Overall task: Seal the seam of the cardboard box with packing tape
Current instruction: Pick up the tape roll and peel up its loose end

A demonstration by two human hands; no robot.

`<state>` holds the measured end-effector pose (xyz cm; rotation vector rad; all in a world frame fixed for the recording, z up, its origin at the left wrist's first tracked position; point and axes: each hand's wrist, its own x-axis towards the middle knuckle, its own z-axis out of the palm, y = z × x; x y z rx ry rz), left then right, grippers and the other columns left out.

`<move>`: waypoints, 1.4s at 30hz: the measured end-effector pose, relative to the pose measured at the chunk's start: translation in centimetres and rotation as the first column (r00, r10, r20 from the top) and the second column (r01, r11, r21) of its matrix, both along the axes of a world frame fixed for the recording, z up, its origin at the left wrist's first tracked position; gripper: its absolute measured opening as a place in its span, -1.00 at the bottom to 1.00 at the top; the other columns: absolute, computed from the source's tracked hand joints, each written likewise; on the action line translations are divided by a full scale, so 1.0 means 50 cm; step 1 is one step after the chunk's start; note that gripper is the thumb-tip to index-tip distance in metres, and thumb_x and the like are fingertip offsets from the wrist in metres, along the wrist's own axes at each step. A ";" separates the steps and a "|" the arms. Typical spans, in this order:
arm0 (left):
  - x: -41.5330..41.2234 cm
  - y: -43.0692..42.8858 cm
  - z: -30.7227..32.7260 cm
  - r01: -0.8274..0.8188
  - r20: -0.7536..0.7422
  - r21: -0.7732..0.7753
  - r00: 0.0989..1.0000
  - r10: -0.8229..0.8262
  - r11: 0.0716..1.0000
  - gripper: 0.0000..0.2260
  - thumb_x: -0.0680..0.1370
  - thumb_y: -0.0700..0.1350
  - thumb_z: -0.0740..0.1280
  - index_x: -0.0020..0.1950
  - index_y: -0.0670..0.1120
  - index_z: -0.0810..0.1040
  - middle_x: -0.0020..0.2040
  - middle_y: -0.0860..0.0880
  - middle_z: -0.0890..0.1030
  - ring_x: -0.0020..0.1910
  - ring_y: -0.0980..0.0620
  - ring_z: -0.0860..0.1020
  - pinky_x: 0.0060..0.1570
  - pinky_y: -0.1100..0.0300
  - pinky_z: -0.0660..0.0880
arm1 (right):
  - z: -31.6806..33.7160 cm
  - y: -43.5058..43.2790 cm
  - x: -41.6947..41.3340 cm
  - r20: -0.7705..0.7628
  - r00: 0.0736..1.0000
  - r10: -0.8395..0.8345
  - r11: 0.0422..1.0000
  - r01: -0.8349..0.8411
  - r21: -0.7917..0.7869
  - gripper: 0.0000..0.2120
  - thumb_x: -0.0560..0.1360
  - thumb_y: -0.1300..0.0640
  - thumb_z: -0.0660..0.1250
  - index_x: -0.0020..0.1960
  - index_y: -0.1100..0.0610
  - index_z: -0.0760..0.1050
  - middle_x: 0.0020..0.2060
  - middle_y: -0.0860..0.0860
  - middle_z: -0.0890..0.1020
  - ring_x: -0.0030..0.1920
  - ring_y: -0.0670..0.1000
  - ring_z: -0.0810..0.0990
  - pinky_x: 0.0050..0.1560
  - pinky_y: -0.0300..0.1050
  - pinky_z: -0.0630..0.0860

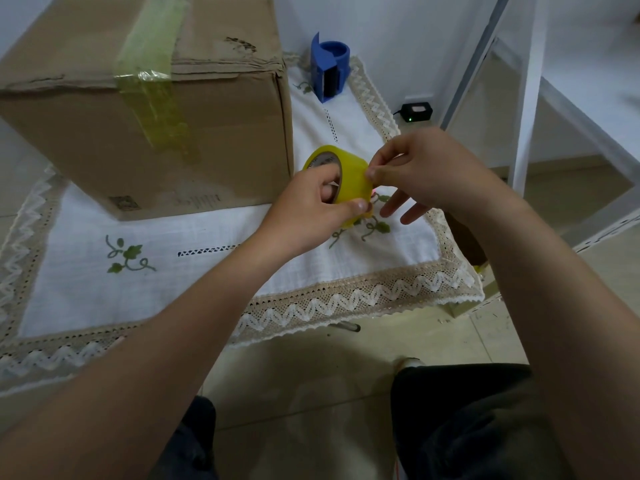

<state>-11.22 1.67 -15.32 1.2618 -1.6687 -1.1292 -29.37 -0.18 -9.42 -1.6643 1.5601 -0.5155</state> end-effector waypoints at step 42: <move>-0.013 0.000 0.008 -0.160 -0.019 0.011 0.987 0.161 0.987 -0.84 0.54 -0.10 0.48 0.06 -0.15 0.65 -0.10 -0.24 0.74 -0.08 -0.29 0.72 0.02 -0.29 0.62 | -0.011 0.000 0.025 -0.161 0.983 -0.082 0.954 0.030 -0.298 -0.90 0.63 0.00 0.39 0.13 -0.03 0.59 -0.54 -0.13 0.55 -0.57 -0.21 0.49 -0.41 -0.22 0.32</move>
